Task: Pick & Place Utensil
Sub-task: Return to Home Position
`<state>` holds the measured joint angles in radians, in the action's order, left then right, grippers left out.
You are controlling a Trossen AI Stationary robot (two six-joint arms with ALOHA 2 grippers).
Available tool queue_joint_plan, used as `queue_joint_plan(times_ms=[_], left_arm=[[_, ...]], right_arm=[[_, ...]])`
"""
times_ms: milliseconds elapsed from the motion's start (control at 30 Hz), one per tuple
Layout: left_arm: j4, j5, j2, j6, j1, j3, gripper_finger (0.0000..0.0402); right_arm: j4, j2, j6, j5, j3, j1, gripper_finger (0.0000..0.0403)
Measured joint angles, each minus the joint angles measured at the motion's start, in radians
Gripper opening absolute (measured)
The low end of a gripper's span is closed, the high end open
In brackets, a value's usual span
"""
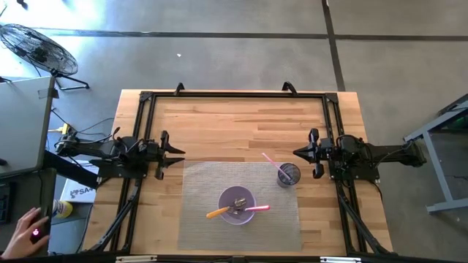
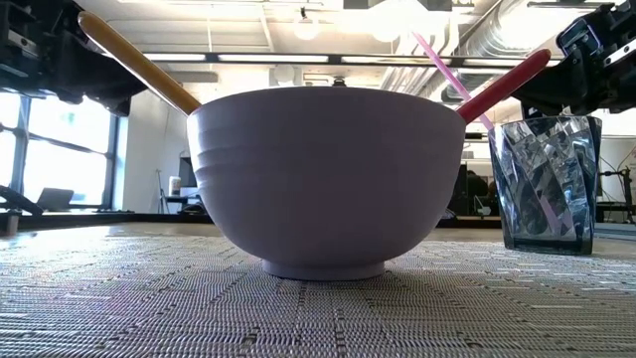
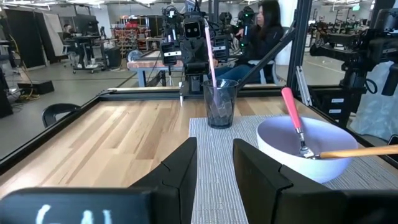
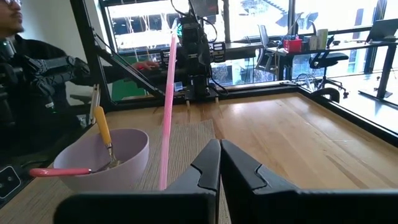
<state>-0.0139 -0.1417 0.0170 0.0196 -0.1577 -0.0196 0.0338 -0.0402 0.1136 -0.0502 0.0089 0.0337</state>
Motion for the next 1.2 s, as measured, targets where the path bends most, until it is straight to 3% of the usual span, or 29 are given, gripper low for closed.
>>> queue_joint_plan(times_ms=[1200], left_arm=[[0.002, -0.001, 0.0, 0.0, 0.0, 0.0, 0.0101]], right_arm=[[0.0, 0.0, 0.0, 0.0, 0.0, 0.0, 0.0005]])
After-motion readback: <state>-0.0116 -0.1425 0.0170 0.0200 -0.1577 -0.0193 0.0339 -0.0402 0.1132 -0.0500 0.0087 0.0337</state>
